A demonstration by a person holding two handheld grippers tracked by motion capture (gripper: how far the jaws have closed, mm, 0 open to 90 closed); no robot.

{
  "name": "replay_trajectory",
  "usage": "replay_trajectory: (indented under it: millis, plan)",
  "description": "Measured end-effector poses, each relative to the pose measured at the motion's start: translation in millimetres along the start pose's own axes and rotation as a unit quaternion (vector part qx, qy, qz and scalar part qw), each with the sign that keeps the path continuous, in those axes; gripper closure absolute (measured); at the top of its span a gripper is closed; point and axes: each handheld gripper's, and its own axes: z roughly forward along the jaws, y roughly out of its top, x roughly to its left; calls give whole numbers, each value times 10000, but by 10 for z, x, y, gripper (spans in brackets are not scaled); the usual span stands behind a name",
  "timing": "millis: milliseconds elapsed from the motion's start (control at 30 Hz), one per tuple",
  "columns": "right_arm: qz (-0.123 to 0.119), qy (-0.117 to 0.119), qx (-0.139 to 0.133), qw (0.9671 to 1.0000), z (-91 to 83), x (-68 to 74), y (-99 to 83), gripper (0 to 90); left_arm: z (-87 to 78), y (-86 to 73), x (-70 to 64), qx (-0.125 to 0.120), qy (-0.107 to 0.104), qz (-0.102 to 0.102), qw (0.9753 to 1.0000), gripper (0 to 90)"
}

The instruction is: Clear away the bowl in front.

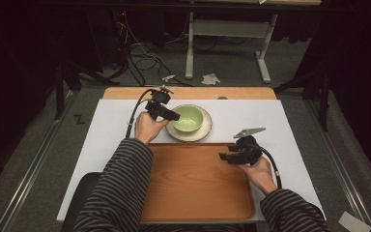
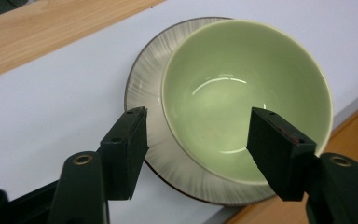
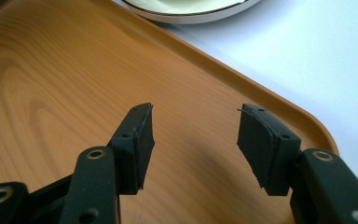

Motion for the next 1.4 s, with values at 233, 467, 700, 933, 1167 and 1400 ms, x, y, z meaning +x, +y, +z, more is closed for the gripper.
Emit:
replay_trajectory:
  millis: [233,467,700,933,1167,1400]
  plan:
    - [-2,51,33,10000,9,-13,-9,467,195,87,22,137,176,-33,9997,425]
    - [8,74,73,9999,12,0,-12,466,340,86,21,267,334,-83,9991,420]
    - [2,87,75,9999,15,6,-12,467,492,69,98,447,485,-169,9977,497]
    - [-30,76,110,9999,27,-3,-17,467,556,28,108,613,482,-224,9967,597]
    - [-38,76,124,9999,25,23,-16,466,608,-16,111,734,499,-224,9958,667]
    - [-8,72,134,9999,29,16,-18,467,668,-61,133,866,528,-282,9944,748]
